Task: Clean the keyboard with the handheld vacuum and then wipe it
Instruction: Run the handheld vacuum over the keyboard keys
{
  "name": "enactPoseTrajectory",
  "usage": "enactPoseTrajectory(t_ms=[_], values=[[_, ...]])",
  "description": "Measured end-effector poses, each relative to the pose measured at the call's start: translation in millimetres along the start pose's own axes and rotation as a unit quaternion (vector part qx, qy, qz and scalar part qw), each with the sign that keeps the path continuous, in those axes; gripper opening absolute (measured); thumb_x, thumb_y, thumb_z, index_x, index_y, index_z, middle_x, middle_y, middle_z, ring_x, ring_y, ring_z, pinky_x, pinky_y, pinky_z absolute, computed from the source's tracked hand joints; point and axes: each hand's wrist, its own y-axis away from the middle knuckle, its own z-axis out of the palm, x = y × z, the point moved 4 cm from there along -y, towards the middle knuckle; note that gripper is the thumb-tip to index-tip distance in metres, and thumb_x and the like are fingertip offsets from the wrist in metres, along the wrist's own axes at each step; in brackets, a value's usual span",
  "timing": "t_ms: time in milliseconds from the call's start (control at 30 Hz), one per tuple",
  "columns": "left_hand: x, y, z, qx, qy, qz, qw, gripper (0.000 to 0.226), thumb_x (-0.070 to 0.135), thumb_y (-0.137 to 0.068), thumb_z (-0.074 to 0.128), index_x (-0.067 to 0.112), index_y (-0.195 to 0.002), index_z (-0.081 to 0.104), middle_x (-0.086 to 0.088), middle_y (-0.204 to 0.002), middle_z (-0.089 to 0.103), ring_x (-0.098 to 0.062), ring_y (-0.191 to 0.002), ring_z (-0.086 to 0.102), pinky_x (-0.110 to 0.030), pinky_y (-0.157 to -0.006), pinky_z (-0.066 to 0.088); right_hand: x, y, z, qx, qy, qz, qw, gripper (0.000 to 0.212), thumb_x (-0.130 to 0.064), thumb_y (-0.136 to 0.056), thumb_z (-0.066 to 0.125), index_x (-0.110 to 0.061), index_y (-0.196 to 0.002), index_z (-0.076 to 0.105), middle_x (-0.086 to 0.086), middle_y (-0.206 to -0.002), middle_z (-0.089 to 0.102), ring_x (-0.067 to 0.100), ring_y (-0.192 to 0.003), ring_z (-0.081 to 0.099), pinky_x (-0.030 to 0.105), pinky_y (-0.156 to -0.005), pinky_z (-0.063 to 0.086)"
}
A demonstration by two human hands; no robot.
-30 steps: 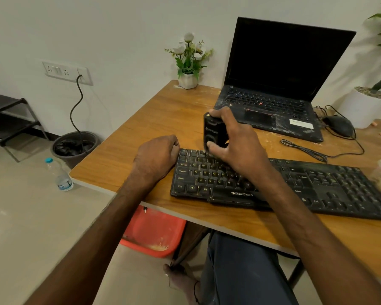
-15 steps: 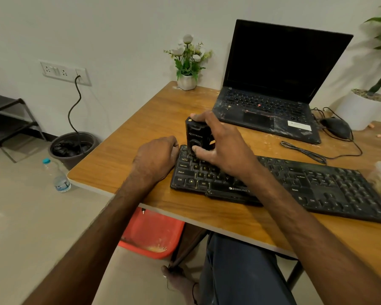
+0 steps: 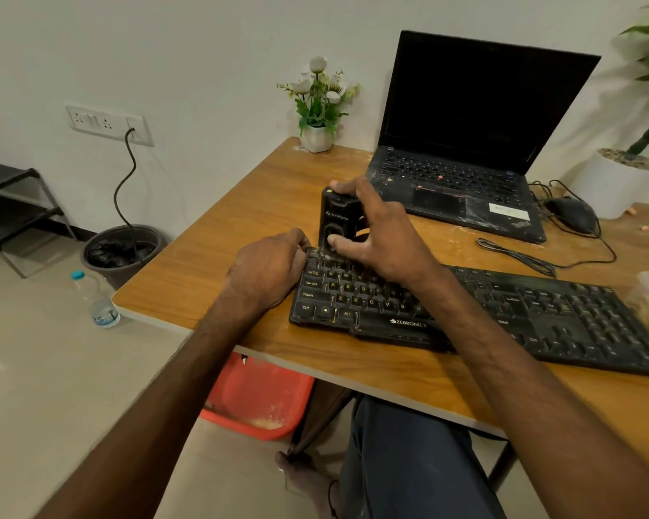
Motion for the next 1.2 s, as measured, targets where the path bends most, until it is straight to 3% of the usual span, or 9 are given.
enactPoseTrajectory(t_ms=[133,233,400,533,733,833,900,1033,1200], values=[[0,1,-1,0.003,0.004,0.003,1.000,0.024,0.028,-0.104,0.038,0.018,-0.115,0.057,-0.005,-0.103,0.068,-0.024,-0.090,0.062,-0.036,-0.069,0.043,-2,-5,0,-0.004,0.004,-0.007,1.000,0.062,-0.022,-0.081,0.077,-0.022,-0.132,0.041,0.004,-0.124,0.062,0.014,-0.095,0.066,0.023,-0.073,0.059],[-1,1,2,0.005,0.000,0.007,1.000,0.022,0.028,-0.104,0.039,0.016,-0.112,0.056,-0.007,-0.100,0.068,-0.025,-0.087,0.061,-0.035,-0.066,0.039,-12,3,7,-0.049,-0.007,-0.048,0.998,0.062,-0.022,-0.082,0.077,-0.024,-0.132,0.041,0.002,-0.126,0.061,0.010,-0.099,0.064,0.020,-0.076,0.057],[-1,0,-1,0.001,0.005,-0.003,1.000,0.023,0.027,-0.104,0.039,0.020,-0.115,0.057,-0.003,-0.103,0.068,-0.024,-0.091,0.062,-0.034,-0.068,0.040,3,-8,-3,-0.001,0.027,-0.008,1.000,0.062,-0.023,-0.082,0.077,-0.022,-0.133,0.041,0.005,-0.123,0.063,0.013,-0.096,0.066,0.009,-0.070,0.050],[-3,0,4,0.001,0.008,0.006,1.000,0.023,0.033,-0.106,0.038,0.018,-0.110,0.056,-0.003,-0.096,0.066,-0.024,-0.085,0.062,-0.037,-0.068,0.045,-11,-1,8,-0.053,-0.015,-0.057,0.997,0.063,-0.023,-0.082,0.077,-0.023,-0.134,0.042,0.000,-0.124,0.061,0.010,-0.097,0.064,0.019,-0.077,0.056],[-2,-1,0,-0.002,0.004,-0.001,1.000,0.030,0.033,-0.105,0.038,0.020,-0.123,0.057,-0.003,-0.107,0.068,-0.024,-0.095,0.062,-0.034,-0.069,0.039,-8,-19,7,-0.031,0.104,-0.082,0.991,0.064,-0.025,-0.086,0.073,-0.023,-0.140,0.040,0.006,-0.118,0.065,0.017,-0.094,0.066,0.030,-0.072,0.058],[-1,1,0,-0.001,0.013,-0.007,1.000,0.019,0.033,-0.105,0.038,0.021,-0.097,0.051,0.001,-0.087,0.058,-0.021,-0.079,0.056,-0.033,-0.066,0.035,-20,-18,13,-0.056,0.095,-0.130,0.985,0.062,-0.024,-0.086,0.073,-0.020,-0.139,0.041,0.004,-0.115,0.066,0.014,-0.090,0.065,0.024,-0.068,0.055],[-2,0,1,-0.012,0.020,-0.010,1.000,0.020,0.032,-0.105,0.038,0.021,-0.091,0.048,0.002,-0.083,0.054,-0.021,-0.077,0.054,-0.034,-0.066,0.036,-21,-19,15,-0.077,0.069,-0.132,0.986,0.061,-0.024,-0.086,0.073,-0.022,-0.136,0.040,0.003,-0.120,0.064,0.014,-0.093,0.065,0.027,-0.070,0.057],[-9,-4,4,-0.050,0.056,0.020,0.997,0.024,0.038,-0.104,0.033,0.024,-0.098,0.050,-0.002,-0.104,0.056,-0.021,-0.096,0.053,-0.040,-0.082,0.043,-12,-26,12,-0.075,0.011,-0.092,0.993,0.060,-0.021,-0.083,0.076,-0.020,-0.132,0.041,-0.001,-0.132,0.058,0.012,-0.099,0.064,0.026,-0.075,0.059],[-12,-8,9,-0.106,0.035,0.003,0.994,0.054,0.043,-0.093,0.021,0.025,-0.133,0.052,-0.001,-0.149,0.034,-0.016,-0.128,0.034,-0.045,-0.108,0.022,-3,-34,13,-0.076,0.045,-0.073,0.993,0.062,-0.022,-0.083,0.076,-0.020,-0.134,0.042,0.003,-0.129,0.059,0.009,-0.095,0.061,0.009,-0.069,0.049]])
